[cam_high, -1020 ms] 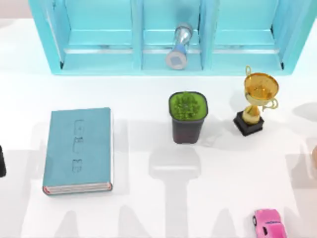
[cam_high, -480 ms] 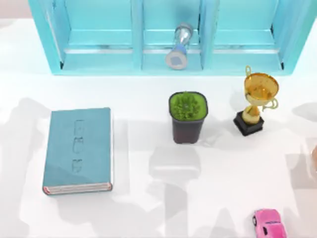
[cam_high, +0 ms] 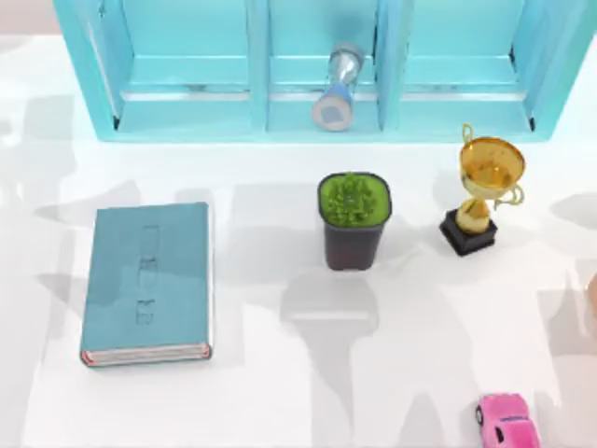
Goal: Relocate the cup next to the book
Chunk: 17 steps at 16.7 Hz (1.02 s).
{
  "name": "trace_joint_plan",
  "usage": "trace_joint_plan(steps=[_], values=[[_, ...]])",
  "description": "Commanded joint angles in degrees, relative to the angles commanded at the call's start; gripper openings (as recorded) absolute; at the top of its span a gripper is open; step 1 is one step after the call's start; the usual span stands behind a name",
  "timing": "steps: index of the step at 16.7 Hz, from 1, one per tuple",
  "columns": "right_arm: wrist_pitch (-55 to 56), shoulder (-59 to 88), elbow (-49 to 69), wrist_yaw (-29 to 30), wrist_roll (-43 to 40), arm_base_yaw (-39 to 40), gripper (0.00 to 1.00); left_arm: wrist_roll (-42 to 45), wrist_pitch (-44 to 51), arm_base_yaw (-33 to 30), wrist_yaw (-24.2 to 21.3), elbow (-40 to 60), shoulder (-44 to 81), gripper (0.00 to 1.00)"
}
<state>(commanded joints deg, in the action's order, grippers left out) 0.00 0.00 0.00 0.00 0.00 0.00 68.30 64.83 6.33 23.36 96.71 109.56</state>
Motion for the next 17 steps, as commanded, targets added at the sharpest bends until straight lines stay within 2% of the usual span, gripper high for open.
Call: trace_joint_plan(steps=[5, 10, 13, 17], values=[[0.0, 0.0, 0.0, 0.0, 0.0, 0.0, 1.00, 16.2, 12.3, -0.2, 8.3, 30.1, 25.6, 1.00], [0.0, 0.0, 0.0, 0.0, 0.0, 0.0, 1.00, 26.9, 19.1, -0.8, 16.1, 55.5, 43.4, 1.00], [0.0, 0.0, 0.0, 0.0, 0.0, 0.0, 1.00, 30.4, 21.2, -1.1, 19.6, 65.3, 49.7, 1.00], [0.0, 0.0, 0.0, 0.0, 0.0, 0.0, 1.00, 32.0, 22.1, -1.2, 21.4, 69.8, 52.5, 1.00]])
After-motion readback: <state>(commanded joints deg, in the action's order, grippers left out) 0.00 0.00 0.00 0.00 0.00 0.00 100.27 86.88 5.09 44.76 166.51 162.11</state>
